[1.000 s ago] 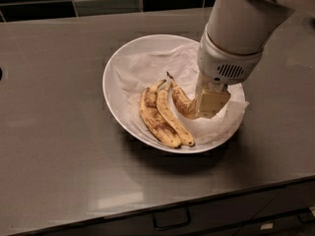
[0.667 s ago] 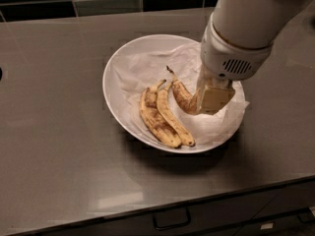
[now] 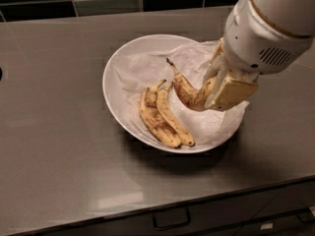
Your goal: Pick banana from white bowl
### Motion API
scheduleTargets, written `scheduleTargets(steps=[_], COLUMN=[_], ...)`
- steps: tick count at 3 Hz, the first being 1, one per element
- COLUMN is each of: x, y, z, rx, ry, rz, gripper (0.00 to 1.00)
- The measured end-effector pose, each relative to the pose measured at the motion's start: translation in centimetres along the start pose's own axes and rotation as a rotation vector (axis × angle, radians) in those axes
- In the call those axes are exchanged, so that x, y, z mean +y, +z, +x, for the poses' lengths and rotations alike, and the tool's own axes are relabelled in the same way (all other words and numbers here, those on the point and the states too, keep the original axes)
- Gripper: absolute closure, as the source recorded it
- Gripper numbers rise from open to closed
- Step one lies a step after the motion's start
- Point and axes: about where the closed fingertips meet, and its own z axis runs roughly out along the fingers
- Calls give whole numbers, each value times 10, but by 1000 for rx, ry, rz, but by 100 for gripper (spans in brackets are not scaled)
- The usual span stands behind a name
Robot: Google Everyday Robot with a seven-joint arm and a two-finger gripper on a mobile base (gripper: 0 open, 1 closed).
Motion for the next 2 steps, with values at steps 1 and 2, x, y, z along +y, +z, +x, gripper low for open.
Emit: scheduleTargets(steps=[1, 2], x=[1, 8], y=[-8, -19], z=[-7, -17], rx=[-108, -195], ry=[-56, -125], rz=[-13, -26], gripper=[100, 100])
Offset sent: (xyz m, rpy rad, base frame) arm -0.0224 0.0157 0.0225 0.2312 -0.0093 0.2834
